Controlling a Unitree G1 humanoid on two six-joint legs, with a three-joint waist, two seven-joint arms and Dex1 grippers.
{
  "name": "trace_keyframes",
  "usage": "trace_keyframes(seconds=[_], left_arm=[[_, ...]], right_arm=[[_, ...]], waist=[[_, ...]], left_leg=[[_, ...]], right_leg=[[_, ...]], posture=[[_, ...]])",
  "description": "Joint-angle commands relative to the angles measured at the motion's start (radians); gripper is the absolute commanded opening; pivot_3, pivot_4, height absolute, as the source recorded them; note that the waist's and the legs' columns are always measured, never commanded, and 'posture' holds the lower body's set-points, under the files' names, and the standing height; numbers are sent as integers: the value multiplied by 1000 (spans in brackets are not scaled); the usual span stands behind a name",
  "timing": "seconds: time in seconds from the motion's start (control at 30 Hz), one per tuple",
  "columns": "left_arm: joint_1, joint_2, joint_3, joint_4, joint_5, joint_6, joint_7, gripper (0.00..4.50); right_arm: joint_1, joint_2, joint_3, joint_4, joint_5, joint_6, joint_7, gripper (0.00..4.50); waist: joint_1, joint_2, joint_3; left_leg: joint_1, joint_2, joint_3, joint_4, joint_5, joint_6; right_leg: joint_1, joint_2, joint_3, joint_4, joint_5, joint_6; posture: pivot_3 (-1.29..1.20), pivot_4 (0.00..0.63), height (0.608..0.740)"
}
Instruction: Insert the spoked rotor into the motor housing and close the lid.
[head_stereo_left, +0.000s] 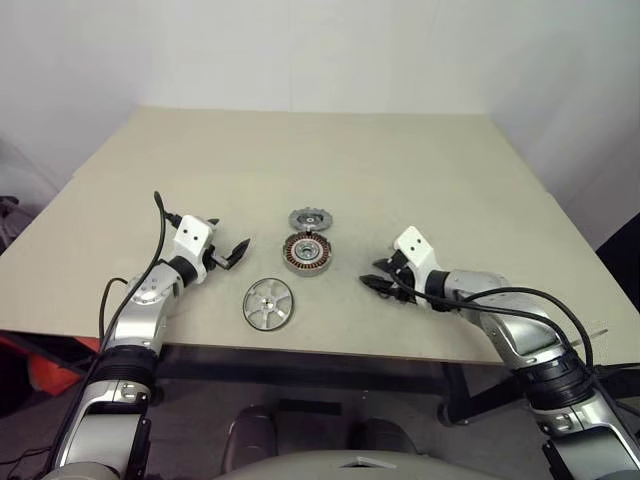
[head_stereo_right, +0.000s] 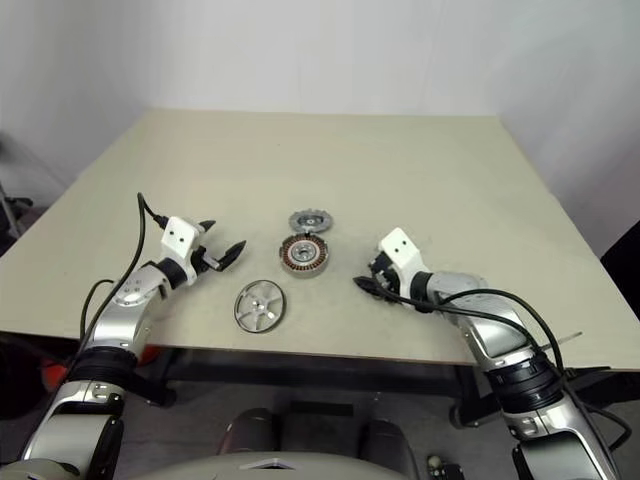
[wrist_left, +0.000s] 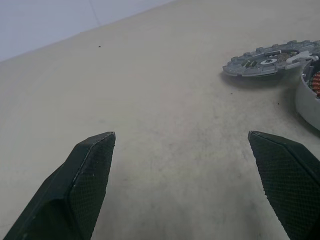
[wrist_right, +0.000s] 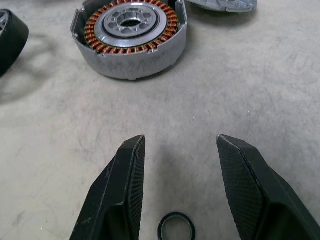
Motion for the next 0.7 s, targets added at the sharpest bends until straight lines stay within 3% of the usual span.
trace_keyframes(seconds=[0.03,0.47,0.57,0.67,0.7], left_arm=[[-21,11,4,-9,7,-29,-3,4500],[-33,10,4,23,15,-49,-13,4500],[-36,13,7,28,14,-52,-14,4500],[-32,20,13,32,13,-56,-14,4500],[-31,21,14,32,13,-57,-12,4500]], right_arm=[[32,-29,-21,-47,-26,-15,4,2294],[114,-95,-31,-26,-79,-55,47,2294],[118,-90,-23,-19,-89,-54,47,1679],[111,-82,-24,-18,-87,-44,52,718],[106,-79,-26,-18,-83,-38,54,659]], waist=[[2,0,0],[2,0,0],[2,0,0],[2,0,0],[2,0,0]], left_leg=[[0,0,0,0,0,0],[2,0,0,0,-1,2],[3,0,0,0,-1,2],[4,0,0,0,-1,2],[4,0,0,0,-1,2]], right_leg=[[0,0,0,0,0,0],[3,0,0,-1,-2,3],[3,0,0,-1,-2,3],[4,0,0,-1,-2,3],[5,0,0,-1,-2,3]], posture=[[0,0,740],[0,0,740],[0,0,740],[0,0,740],[0,0,740]])
